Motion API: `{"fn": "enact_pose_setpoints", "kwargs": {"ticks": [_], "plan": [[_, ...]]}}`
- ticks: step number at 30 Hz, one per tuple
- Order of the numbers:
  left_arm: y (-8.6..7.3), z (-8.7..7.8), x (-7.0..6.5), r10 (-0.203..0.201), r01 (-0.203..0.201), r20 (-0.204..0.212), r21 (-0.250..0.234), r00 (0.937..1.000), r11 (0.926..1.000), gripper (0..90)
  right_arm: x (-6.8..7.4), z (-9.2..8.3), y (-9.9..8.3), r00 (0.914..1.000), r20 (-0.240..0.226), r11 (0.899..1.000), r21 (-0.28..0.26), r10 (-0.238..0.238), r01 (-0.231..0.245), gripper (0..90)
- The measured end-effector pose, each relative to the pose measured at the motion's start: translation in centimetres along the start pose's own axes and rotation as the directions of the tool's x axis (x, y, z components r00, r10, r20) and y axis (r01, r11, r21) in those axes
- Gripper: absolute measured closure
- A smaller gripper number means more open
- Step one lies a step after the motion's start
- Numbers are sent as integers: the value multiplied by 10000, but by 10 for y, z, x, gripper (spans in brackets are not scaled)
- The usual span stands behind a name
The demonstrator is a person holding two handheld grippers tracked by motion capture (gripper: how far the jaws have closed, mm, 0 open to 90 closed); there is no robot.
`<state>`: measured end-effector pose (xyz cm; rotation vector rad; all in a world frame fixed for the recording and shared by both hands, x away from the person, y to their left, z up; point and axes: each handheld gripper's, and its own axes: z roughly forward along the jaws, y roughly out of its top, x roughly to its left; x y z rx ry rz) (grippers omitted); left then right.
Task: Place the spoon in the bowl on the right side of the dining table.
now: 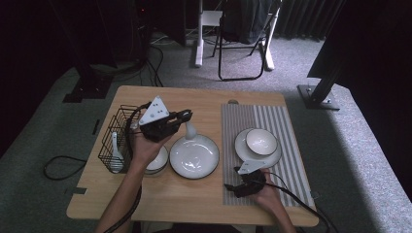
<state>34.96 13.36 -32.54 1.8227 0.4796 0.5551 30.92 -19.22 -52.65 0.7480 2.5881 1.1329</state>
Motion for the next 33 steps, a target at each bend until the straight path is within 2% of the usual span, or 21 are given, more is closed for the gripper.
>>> {"fn": "enact_pose_setpoints", "kwargs": {"ticks": [11,33], "plan": [[1,16,-2,37,-37,341,6,9994,10000,849,0,0,0,10000,-12,10000,-1,4,-4,212],[1,36,0,-77,76,546,19,9985,10000,850,0,0,0,10000,-14,10000,-2,13,-13,212]]}}
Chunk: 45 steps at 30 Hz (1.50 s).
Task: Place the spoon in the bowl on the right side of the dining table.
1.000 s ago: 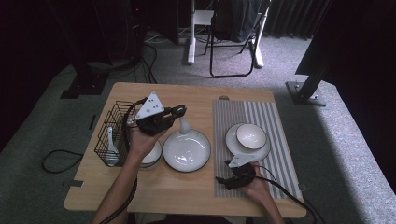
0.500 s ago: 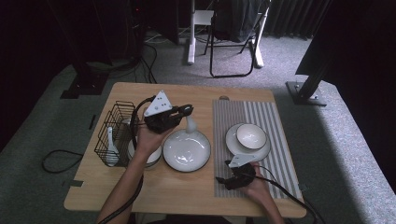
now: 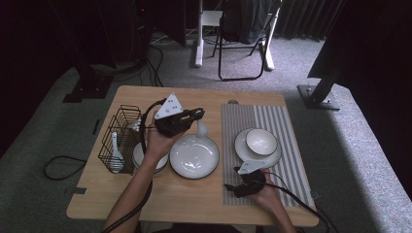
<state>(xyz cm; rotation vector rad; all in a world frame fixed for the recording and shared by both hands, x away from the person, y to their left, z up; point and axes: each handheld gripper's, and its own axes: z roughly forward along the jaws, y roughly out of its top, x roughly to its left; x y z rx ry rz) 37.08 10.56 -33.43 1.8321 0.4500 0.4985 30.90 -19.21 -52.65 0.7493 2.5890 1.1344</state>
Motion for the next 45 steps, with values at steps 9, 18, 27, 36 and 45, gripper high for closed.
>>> {"fn": "enact_pose_setpoints", "kwargs": {"ticks": [9,18,27,36,45], "plan": [[3,8,-4,59,-59,101,-36,9999,10000,850,0,0,0,10000,3,10000,-1,-1,1,212],[6,16,-6,158,-159,203,27,9997,9999,850,0,0,0,10000,3,10000,-5,-10,10,212],[8,25,-8,221,-222,353,40,9991,9997,850,0,0,0,10000,13,10000,-9,-21,21,212],[9,34,-11,244,-249,488,89,9985,9997,850,0,0,0,10000,11,10000,-14,-25,25,212],[10,41,-13,304,-311,650,107,9974,9995,850,0,0,0,10000,5,10000,-13,-35,35,212]]}}
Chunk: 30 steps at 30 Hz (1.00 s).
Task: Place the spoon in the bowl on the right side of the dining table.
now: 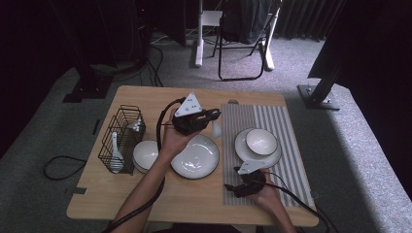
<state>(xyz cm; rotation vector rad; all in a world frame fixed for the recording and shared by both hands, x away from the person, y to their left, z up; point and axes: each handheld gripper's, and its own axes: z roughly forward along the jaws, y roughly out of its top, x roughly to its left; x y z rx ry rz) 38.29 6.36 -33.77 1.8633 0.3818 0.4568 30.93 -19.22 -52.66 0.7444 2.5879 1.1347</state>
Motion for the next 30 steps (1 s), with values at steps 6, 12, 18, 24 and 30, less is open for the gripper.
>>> {"fn": "enact_pose_setpoints", "kwargs": {"ticks": [6,12,18,24,30], "plan": [[1,7,-1,107,-108,111,90,9999,9999,850,0,0,0,10000,-6,10000,7,3,-3,212],[2,12,-2,131,-134,239,93,9996,9999,850,0,0,0,10000,-7,10000,6,4,-4,212],[3,17,-4,345,-348,518,50,9981,9994,850,0,0,0,10000,-1,10000,7,-1,1,212],[5,22,-6,448,-451,689,25,9966,9990,850,0,0,0,10000,-1,10000,10,-4,4,211],[6,27,-5,467,-463,818,-58,9956,9989,850,0,0,0,10000,-17,10000,11,3,-3,210]]}}
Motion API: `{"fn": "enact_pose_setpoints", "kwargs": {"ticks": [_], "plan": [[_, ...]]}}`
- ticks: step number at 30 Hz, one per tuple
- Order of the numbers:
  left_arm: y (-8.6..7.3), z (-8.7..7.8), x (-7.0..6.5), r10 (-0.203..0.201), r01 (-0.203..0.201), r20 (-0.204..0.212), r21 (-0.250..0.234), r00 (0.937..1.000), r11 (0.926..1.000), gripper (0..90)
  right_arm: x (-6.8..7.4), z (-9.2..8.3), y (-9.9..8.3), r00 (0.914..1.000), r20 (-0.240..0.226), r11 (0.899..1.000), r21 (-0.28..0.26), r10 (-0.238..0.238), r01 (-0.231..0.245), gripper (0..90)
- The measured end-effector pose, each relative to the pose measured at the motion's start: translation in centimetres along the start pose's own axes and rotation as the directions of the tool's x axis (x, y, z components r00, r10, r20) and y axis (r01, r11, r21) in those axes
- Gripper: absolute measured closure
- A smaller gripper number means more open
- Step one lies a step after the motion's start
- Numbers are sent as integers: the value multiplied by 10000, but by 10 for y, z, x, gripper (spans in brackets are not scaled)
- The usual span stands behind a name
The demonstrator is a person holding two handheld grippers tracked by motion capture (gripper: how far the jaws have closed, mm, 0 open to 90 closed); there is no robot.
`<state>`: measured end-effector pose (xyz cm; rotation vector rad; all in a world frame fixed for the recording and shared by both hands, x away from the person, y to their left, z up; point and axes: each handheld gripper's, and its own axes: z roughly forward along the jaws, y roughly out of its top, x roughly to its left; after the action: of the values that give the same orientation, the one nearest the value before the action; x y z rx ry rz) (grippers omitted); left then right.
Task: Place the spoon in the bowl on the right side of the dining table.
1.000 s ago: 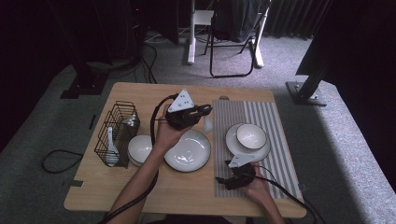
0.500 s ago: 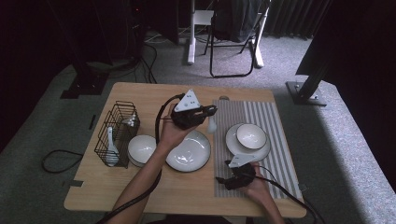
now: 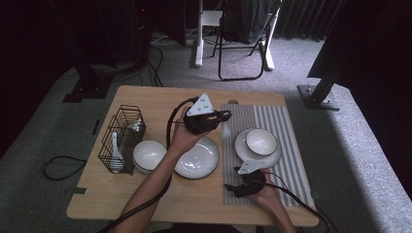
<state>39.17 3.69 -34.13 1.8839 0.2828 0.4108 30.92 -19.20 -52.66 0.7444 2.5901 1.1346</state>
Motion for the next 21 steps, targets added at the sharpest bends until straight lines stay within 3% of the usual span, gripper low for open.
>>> {"fn": "enact_pose_setpoints", "kwargs": {"ticks": [21], "plan": [[-1,23,-4,156,-159,186,206,9997,9997,851,0,0,0,10000,10,10000,7,-2,2,210]]}}
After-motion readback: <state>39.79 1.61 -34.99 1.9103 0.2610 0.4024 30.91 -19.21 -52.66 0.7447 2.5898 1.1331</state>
